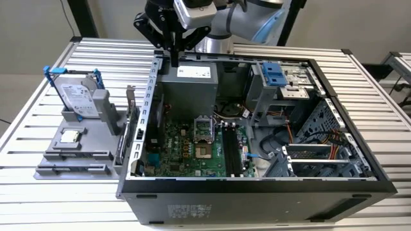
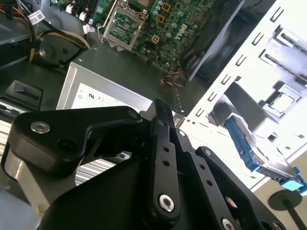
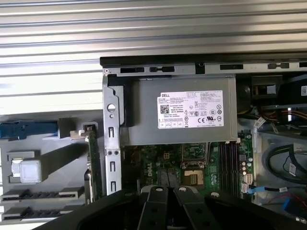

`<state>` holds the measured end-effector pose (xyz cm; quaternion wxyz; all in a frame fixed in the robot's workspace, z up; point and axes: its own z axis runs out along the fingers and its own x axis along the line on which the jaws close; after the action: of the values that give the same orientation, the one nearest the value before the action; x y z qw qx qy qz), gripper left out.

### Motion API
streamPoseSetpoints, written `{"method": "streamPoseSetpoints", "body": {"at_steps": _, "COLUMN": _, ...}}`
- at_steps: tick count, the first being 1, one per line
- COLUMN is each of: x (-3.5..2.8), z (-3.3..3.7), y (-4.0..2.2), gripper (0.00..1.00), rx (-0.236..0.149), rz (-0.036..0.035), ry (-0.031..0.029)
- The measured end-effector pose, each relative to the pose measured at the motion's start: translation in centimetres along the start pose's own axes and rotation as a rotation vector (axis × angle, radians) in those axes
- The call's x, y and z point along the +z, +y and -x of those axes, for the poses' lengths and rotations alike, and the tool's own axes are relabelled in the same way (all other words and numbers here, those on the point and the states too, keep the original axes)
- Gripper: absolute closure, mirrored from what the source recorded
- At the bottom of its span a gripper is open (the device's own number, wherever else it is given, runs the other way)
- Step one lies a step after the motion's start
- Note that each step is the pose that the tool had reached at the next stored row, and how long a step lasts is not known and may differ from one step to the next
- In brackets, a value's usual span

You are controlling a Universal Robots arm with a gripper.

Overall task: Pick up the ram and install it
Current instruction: 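Reach for the ram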

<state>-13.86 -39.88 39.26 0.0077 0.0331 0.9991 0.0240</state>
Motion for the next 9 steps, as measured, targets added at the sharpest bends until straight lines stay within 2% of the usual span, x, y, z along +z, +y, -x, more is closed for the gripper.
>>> {"method": "streamPoseSetpoints", "body": {"at_steps": 9, "x": -0.04, "z": -2.3, "y": -0.17, "gripper": 1.0, "rx": -0.008, "rz": 0.0001, "ry": 0.0004}}
